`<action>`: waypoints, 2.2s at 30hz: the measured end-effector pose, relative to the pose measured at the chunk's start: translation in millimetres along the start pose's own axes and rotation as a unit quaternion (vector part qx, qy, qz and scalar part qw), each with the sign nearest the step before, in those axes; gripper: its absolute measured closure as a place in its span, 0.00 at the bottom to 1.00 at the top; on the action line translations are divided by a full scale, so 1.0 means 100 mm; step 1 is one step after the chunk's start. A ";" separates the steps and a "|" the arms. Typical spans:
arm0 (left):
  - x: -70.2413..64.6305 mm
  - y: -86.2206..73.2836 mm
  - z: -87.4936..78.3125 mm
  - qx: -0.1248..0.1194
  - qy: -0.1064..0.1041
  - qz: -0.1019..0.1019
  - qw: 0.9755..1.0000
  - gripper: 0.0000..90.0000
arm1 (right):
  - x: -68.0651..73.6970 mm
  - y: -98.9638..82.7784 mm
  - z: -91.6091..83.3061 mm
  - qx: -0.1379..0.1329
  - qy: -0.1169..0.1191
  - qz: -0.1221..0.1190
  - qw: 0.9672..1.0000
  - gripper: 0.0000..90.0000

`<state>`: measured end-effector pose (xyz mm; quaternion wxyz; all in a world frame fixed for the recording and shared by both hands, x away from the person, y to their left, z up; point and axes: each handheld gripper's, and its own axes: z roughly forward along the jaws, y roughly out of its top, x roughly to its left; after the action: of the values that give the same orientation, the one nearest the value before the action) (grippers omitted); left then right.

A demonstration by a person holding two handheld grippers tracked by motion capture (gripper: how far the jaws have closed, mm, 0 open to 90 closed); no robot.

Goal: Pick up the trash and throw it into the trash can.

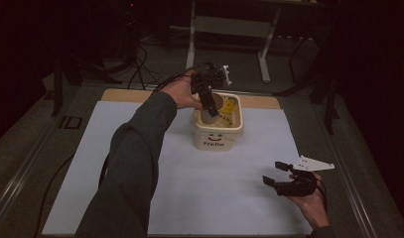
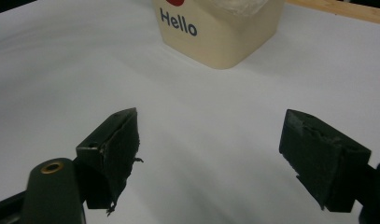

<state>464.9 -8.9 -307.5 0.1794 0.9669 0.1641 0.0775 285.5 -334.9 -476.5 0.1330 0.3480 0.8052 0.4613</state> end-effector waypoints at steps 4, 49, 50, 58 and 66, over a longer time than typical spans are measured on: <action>0.00 -0.01 0.06 0.006 -0.001 -0.002 1.000 0.22 | 0.00 0.00 0.00 -0.002 0.000 -0.002 1.000 0.21; -0.23 -0.37 -0.11 -0.056 0.016 0.001 0.998 0.24 | 0.03 0.03 0.06 0.001 0.002 -0.008 1.000 0.21; -0.24 -0.41 -0.12 -0.065 0.015 -0.003 0.998 0.24 | 0.03 0.03 0.06 0.001 0.002 -0.008 1.000 0.21; -0.32 -0.75 -0.16 -0.079 0.035 -0.017 0.996 0.25 | 0.05 0.03 0.05 0.003 -0.001 -0.008 1.000 0.21; -0.42 -1.26 -0.14 -0.109 0.047 -0.047 0.992 0.25 | 0.06 0.02 0.04 0.001 -0.002 -0.007 1.000 0.21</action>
<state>386.9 91.9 -345.3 0.2795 0.9279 0.2086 0.1321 284.9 -327.5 -476.3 0.1379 0.3431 0.8078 0.4591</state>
